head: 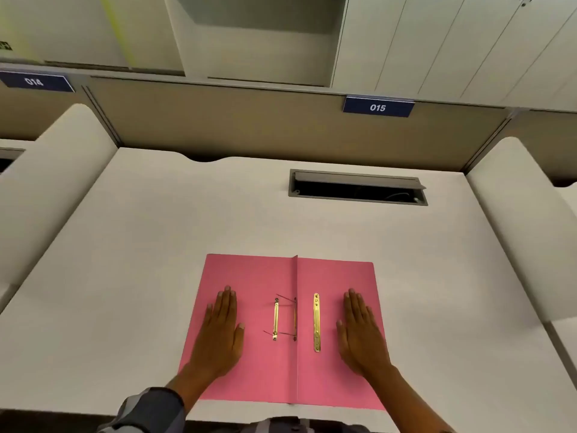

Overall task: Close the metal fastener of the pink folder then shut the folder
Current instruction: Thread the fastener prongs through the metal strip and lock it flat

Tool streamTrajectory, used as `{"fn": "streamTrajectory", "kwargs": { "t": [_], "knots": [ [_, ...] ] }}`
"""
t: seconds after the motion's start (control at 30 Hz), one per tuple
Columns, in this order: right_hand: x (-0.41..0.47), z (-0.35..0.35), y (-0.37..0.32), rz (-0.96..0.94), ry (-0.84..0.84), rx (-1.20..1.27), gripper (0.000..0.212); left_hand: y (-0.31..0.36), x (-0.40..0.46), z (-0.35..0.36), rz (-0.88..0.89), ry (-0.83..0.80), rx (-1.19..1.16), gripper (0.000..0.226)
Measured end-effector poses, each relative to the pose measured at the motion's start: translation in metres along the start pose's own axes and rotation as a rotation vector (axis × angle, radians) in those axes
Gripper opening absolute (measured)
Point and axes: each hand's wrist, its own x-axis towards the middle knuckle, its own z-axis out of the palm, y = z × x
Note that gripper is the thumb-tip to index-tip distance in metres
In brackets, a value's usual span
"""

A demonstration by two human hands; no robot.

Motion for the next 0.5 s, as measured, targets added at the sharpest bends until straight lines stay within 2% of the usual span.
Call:
{"fn": "streamTrajectory", "kwargs": {
  "t": [0.27,0.5],
  "knots": [
    [-0.007,0.013,0.002,0.038,-0.076,-0.041,0.07,-0.008,-0.003,0.016,-0.027,-0.056,0.004,0.079],
    [-0.009,0.016,-0.001,0.049,-0.065,-0.076,0.073,-0.009,-0.004,0.022,-0.027,-0.025,0.032,0.081]
  ]
}}
